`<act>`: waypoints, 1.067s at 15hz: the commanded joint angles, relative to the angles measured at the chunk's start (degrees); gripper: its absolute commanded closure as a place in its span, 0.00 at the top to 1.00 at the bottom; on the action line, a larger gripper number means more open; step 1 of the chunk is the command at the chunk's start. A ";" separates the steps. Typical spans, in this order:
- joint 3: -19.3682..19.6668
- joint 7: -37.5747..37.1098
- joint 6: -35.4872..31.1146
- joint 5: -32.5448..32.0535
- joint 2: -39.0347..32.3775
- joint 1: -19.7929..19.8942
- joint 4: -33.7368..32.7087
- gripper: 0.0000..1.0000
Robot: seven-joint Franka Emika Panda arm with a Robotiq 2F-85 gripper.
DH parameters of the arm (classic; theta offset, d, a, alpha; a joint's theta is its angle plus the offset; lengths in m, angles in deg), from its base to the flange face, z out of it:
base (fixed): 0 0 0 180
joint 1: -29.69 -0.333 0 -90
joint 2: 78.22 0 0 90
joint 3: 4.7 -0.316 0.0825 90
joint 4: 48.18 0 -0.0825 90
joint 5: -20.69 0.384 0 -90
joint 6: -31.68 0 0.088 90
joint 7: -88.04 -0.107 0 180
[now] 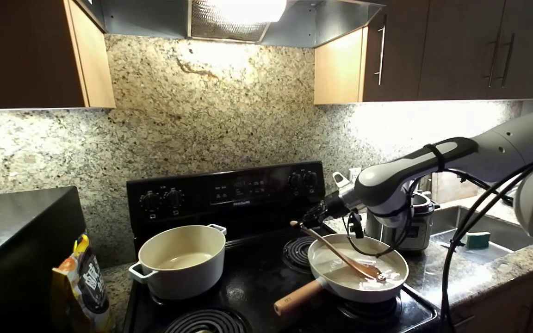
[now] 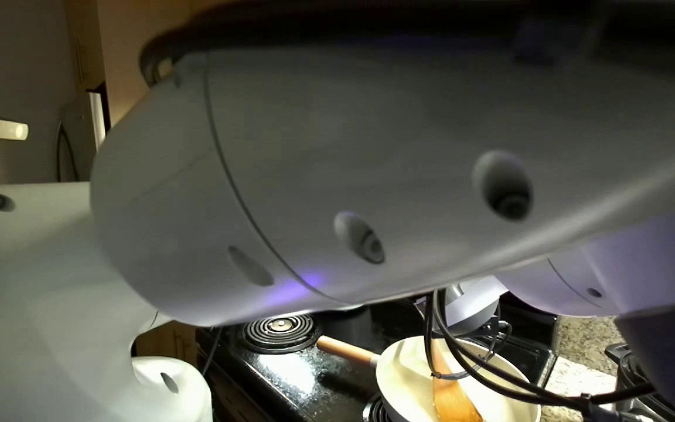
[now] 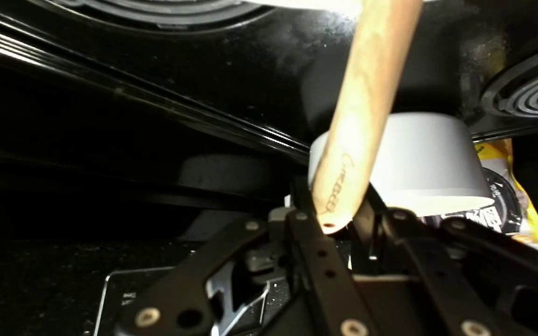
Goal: Stir the contents of the pan with the wooden spoon
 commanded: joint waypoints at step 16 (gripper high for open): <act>-4.59 8.08 -2.11 -8.76 -10.89 10.19 1.84 0.10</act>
